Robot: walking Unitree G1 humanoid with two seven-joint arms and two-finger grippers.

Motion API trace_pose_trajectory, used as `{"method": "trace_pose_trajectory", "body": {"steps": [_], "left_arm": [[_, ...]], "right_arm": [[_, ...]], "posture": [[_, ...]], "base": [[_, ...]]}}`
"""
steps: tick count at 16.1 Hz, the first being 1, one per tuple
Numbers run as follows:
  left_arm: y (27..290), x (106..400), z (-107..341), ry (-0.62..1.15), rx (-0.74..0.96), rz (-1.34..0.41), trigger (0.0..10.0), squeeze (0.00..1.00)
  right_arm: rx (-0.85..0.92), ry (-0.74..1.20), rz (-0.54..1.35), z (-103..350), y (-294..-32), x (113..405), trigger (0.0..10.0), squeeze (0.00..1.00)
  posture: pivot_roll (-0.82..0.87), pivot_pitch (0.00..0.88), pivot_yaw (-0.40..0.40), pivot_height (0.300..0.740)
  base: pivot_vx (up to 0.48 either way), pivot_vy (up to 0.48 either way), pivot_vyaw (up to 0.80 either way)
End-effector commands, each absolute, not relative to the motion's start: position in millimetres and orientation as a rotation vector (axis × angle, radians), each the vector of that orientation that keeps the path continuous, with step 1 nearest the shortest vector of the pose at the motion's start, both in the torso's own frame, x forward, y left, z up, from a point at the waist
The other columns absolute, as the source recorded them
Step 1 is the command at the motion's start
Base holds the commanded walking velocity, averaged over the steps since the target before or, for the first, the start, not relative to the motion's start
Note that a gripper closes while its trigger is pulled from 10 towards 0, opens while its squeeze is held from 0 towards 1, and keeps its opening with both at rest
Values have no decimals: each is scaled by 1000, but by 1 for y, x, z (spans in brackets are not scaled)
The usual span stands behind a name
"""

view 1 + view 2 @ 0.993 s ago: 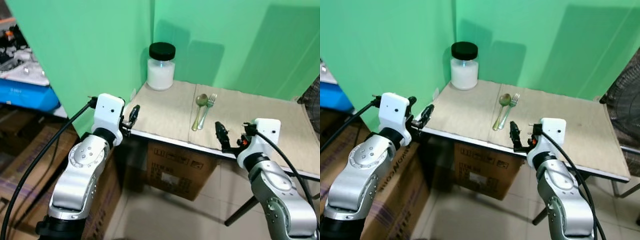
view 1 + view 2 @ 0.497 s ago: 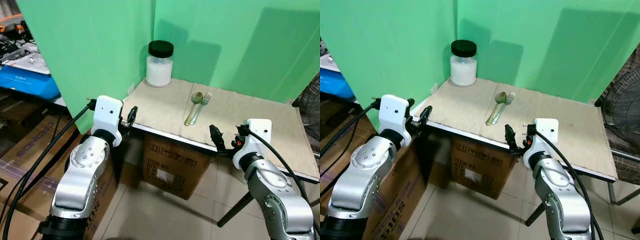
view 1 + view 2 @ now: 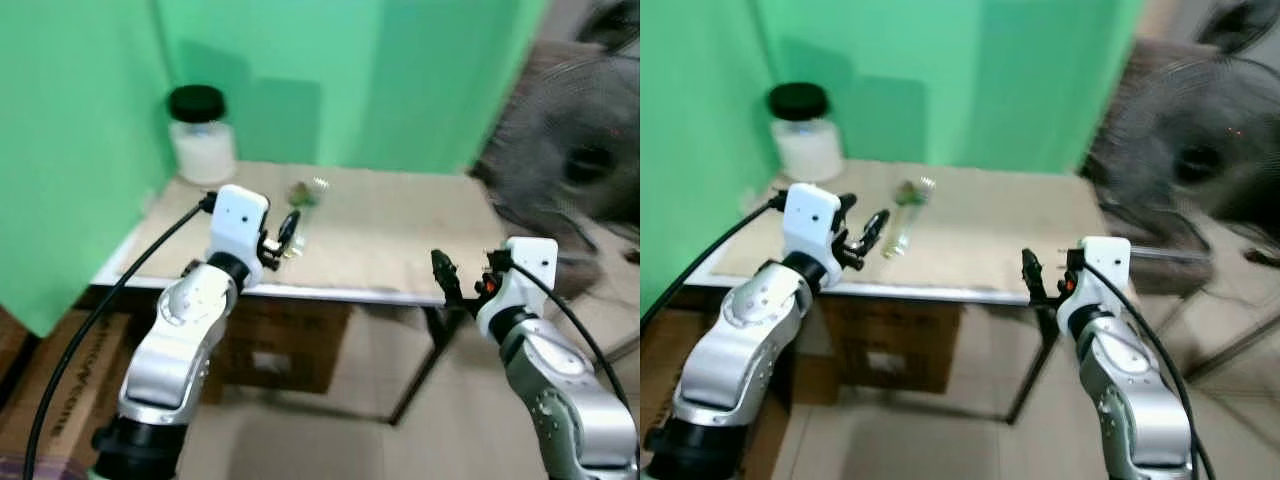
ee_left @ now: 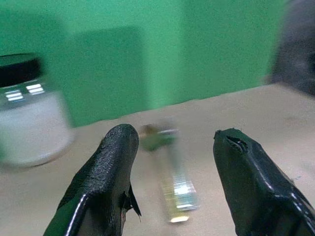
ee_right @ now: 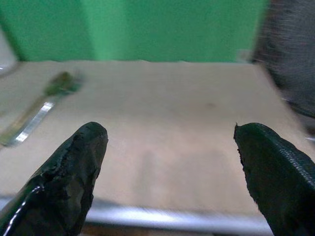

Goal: Setting the table

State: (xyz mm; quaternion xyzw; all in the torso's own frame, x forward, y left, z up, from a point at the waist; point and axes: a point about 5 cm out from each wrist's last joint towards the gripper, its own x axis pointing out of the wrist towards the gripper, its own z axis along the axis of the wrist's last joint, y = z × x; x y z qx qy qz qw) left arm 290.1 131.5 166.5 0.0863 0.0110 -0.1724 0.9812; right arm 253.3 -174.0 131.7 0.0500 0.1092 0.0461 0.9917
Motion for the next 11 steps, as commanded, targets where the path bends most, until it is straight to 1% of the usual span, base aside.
{"method": "trace_pose_trajectory", "body": {"steps": [1, 3, 6, 11], "left_arm": [[134, 291, 167, 16, 176, -342, 10000, 0], [133, 292, 165, 26, 186, -347, 10000, 0], [129, 292, 163, 34, 183, -360, 10000, 0], [128, 294, 159, 45, 197, -386, 10000, 0]], "right_arm": [[101, 203, 106, 136, -172, 254, 10000, 0], [96, 204, 107, 135, -173, 253, 10000, 0], [85, 205, 110, 135, -176, 251, 10000, 0], [78, 210, 97, 134, -179, 248, 10000, 0]], "posture": [[23, 0, -78, 740], [20, 0, -77, 740], [13, 0, -77, 740], [-10, 0, -54, 740]], "base": [[315, 0, 0], [294, 0, 0], [0, 0, 0], [0, 0, 0]]}}
